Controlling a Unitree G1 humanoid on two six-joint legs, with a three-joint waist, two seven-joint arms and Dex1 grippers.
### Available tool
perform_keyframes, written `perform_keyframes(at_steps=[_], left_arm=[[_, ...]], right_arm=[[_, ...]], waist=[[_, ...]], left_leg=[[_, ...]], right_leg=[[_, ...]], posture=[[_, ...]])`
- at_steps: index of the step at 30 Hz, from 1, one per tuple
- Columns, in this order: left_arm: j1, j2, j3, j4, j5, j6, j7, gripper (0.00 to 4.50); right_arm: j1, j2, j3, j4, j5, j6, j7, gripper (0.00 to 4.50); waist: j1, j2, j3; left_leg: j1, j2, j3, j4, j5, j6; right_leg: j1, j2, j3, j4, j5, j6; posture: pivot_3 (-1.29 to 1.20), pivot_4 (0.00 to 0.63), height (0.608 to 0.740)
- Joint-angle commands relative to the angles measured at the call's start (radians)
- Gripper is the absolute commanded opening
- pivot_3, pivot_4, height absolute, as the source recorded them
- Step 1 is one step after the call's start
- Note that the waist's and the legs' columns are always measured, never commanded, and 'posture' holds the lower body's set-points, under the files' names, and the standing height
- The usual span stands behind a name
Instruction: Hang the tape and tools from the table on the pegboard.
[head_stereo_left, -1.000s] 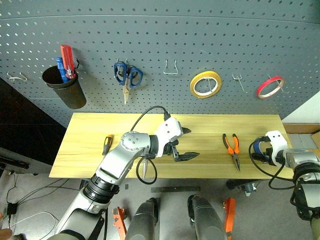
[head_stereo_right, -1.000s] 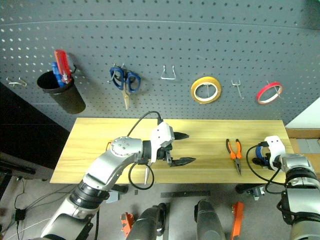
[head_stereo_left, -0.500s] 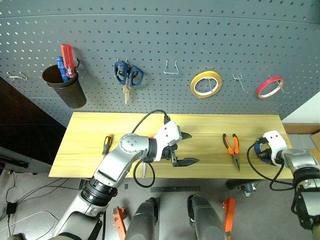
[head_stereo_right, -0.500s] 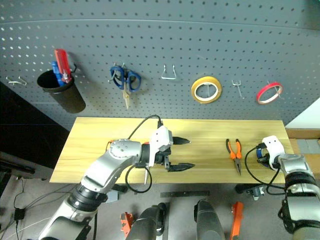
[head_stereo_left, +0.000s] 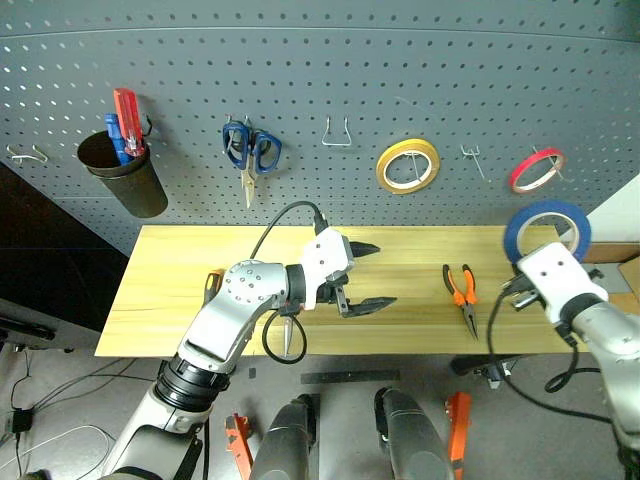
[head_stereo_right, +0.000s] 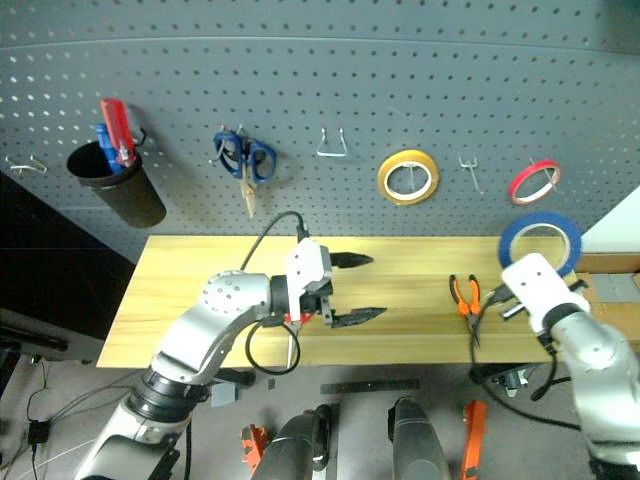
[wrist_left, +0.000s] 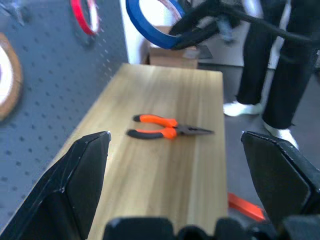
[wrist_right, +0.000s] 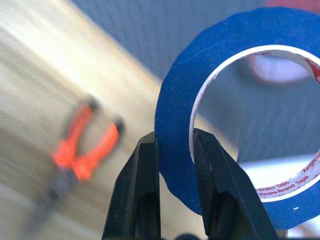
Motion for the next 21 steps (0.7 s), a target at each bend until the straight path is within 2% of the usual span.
perform_keyframes(at_steps=[1,7,11,18,20,21], left_arm=[[-0.034,-0.023,0.030,0.007,-0.008,-0.037,0.013,4.50],[-0.074,-0.047,0.029,0.044,0.002,-0.062,0.019,4.50],[-0.087,-0.052,0.025,0.051,0.013,-0.078,0.025,4.50],[-0.113,-0.087,0.038,0.068,0.012,-0.083,0.064,4.50],[-0.116,-0.092,0.037,0.075,0.017,-0.092,0.071,4.50],[-0.117,-0.097,0.035,0.084,0.022,-0.099,0.078,4.50]], right_arm=[[-0.097,0.032,0.046,-0.090,-0.044,0.008,-0.042,0.41],[-0.284,0.056,0.147,0.086,-0.060,-0.073,-0.032,0.41],[-0.405,0.053,0.185,0.381,-0.066,-0.246,-0.030,0.41],[-0.482,0.061,0.201,0.599,-0.065,-0.411,-0.024,0.41],[-0.461,0.063,0.199,0.578,-0.065,-0.425,-0.020,1.13],[-0.427,0.059,0.197,0.541,-0.070,-0.435,-0.019,1.35]], waist=[[-0.001,0.000,0.000],[0.000,0.000,0.000],[0.001,0.000,0.000],[0.003,-0.001,0.000],[0.003,0.000,0.000],[0.003,0.000,0.000]], left_leg=[[0.000,0.000,0.000,0.001,0.000,0.000],[-0.001,0.000,-0.001,0.005,0.001,0.001],[-0.002,-0.001,0.000,0.005,0.000,0.002],[-0.003,-0.001,0.000,0.005,0.000,0.002],[-0.003,-0.001,0.000,0.005,0.000,0.002],[-0.003,-0.001,0.000,0.005,0.000,0.002]], right_leg=[[0.000,0.000,0.000,0.000,0.001,0.001],[0.001,0.000,-0.001,0.000,0.003,0.001],[0.000,-0.001,0.000,-0.001,0.006,-0.004],[0.000,-0.001,-0.001,0.000,0.006,-0.004],[-0.001,-0.001,0.000,0.000,0.006,-0.004],[-0.001,-0.001,0.000,0.000,0.006,-0.004]], posture=[[-0.22,0.295,0.740],[-0.20,0.289,0.740],[-0.18,0.287,0.740],[-0.17,0.275,0.740],[-0.17,0.270,0.740],[-0.18,0.264,0.740]])
